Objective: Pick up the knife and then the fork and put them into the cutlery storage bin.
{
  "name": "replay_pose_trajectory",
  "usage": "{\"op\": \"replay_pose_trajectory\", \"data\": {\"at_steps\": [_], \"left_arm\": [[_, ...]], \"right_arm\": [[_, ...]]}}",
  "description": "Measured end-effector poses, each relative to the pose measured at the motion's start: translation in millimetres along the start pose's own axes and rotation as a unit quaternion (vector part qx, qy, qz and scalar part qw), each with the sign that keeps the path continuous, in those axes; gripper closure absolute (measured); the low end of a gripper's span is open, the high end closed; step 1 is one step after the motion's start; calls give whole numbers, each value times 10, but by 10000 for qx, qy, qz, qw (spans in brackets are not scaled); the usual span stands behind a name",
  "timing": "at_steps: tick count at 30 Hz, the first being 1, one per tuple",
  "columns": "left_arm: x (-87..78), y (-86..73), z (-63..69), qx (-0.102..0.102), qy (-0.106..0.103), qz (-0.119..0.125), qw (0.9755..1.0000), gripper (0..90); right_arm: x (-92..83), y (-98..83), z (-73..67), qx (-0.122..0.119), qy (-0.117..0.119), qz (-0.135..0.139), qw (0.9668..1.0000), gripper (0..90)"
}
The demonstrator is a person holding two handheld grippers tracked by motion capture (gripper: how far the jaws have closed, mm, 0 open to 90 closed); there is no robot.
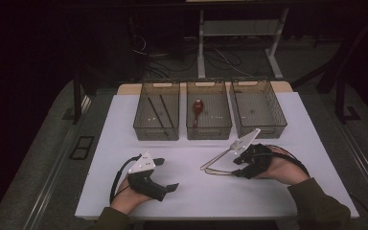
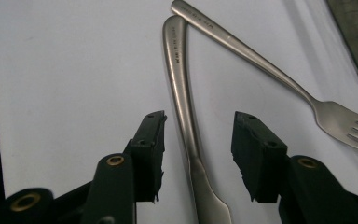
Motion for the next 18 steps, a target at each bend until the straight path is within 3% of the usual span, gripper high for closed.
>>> {"op": "replay_pose_trajectory", "data": {"at_steps": [10, 18], "left_arm": [[8, -3, -8, 12, -28, 1, 10000, 0], [14, -3, -6, 21, -62, -38, 10000, 0]], "right_arm": [[193, 109, -58, -566, 49, -767, 9954, 679], [279, 136, -66, -763, 141, -1055, 9914, 739]]}}
Point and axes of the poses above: each handheld gripper's, and its own axes: x roughly forward along the jaws, y roughly out of its top, z roughly to its right, the point moved 2 cm from there along x, roughly forward along the jaws, and after that the axes turned 12 degrees about -y, right-handed, at the moved point
